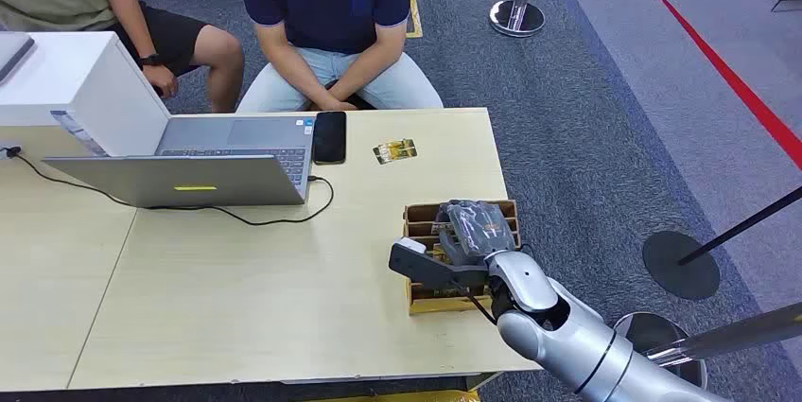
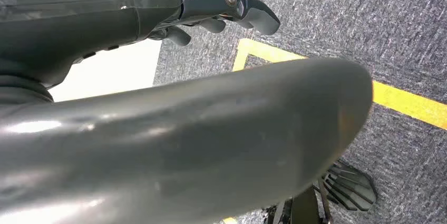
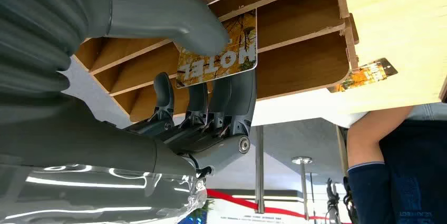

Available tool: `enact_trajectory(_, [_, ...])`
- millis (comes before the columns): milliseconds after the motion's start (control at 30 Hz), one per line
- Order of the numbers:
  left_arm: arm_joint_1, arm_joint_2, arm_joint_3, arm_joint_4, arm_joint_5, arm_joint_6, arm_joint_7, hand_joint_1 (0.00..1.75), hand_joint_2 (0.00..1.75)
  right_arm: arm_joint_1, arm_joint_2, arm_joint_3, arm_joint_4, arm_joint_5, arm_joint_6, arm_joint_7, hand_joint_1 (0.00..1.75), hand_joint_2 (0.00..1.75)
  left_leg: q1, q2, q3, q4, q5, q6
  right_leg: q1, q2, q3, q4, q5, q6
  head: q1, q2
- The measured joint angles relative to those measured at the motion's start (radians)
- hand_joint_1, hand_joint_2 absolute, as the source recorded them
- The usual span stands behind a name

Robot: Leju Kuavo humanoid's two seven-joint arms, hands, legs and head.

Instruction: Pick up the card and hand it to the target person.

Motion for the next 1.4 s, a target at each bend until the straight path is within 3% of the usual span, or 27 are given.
enact_trajectory(1033, [0.000, 0.000, 0.000, 0.000, 0.000, 0.000, 0.000, 0.00, 1.75, 0.001, 0.000, 0.000, 0.000, 0.012, -0.022, -0.009, 1.71, 1.75, 0.000, 0.000, 0.000, 0.000, 0.000, 0.000, 0.000, 0.000, 0.000, 0.000, 0.000, 0.000, 0.000, 0.000])
enact_trajectory(1400, [0.002, 0.000, 0.000, 0.000, 0.001, 0.005, 0.001, 0.00, 1.75, 0.016, -0.010, -0.053, -0.111, 0.170, -0.252, -0.070, 1.71, 1.75, 0.000, 0.000, 0.000, 0.000, 0.000, 0.000, 0.000, 0.000, 0.000, 0.000, 0.000, 0.000, 0.000, 0.000])
